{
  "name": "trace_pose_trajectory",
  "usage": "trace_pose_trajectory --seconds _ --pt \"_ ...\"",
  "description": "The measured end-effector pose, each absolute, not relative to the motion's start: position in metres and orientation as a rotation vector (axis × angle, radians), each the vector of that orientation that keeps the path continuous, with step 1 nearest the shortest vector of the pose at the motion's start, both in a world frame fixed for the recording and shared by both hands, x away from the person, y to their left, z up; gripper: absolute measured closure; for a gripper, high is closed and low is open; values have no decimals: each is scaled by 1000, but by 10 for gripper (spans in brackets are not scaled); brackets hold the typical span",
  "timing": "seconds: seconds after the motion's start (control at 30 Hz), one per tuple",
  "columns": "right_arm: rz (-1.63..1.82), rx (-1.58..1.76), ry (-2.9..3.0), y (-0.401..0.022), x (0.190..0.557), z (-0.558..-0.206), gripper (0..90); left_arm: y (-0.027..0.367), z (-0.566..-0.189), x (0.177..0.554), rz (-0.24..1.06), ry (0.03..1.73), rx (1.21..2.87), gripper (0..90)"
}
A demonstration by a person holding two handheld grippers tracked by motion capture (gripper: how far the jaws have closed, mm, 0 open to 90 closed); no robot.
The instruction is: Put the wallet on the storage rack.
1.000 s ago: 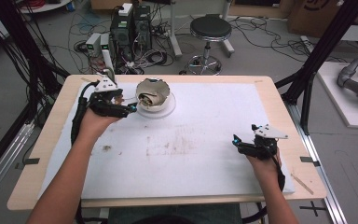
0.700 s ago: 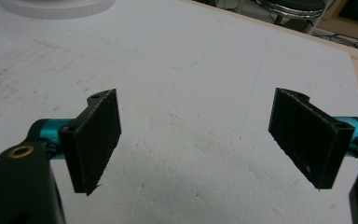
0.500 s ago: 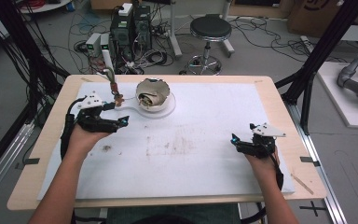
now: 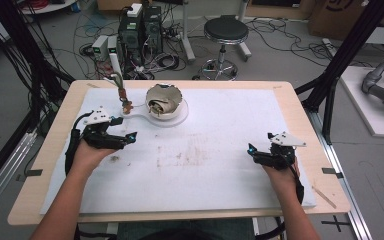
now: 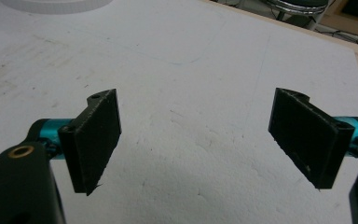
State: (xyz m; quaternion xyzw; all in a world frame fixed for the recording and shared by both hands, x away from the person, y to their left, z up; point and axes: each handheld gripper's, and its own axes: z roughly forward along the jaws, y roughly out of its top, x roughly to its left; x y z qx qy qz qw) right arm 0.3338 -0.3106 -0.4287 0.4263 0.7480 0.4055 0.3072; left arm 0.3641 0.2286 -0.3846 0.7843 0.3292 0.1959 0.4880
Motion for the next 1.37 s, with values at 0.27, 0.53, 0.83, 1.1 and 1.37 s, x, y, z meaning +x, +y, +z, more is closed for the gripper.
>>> trace_pose_trajectory --seconds 0.27,0.53,0.83,1.1,1.37 --pt "1078 1124 1972 -312 334 -428 171 237 -385 360 541 795 1871 194" --pt "1071 1118 1974 -310 333 -427 171 246 -387 357 560 830 1854 194" --pt "1084 1110 1979 -303 339 -426 171 252 -391 350 561 850 1864 194" --pt "1089 1104 1982 -301 340 -426 171 254 -392 349 555 861 1861 194" --pt "1096 1105 1979 -302 341 -426 171 255 -395 350 547 873 1862 194"
